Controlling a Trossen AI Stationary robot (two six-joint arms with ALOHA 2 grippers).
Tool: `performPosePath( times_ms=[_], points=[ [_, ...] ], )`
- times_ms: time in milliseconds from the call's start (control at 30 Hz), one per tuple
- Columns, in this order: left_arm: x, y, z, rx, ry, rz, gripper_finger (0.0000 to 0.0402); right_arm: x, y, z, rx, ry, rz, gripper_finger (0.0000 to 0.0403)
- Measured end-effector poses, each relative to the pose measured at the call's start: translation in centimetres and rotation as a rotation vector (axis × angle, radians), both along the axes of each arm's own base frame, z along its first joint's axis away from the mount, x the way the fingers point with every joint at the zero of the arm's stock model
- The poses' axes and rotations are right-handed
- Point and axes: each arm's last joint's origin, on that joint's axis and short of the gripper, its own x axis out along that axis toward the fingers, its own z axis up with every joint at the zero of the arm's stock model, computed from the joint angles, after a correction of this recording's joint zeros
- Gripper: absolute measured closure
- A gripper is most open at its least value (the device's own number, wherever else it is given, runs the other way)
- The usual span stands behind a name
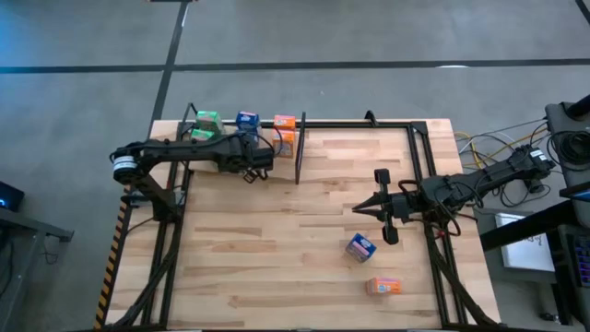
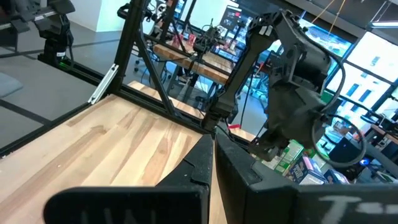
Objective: Stack cereal on shelf
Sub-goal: Put the green cereal box on the shelf aligned with the green cereal boxes
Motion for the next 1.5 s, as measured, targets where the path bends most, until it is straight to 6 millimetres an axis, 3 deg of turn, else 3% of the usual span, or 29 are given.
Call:
performPosePath(
  times_ms=[367, 1500],
  points=[
    [-0.9, -0.2, -1.7, -0.016, 0.072, 0.004, 0.0401, 0.0, 0.0, 0.0, 0.001, -0.003, 0.000, 0.0394],
    [-2.4, 1.4, -1.2, 0.040, 0.167, 0.082, 0.0401, -0.1, 0.0, 0.0, -0.001, 0.002, 0.000, 0.0394]
  ],
)
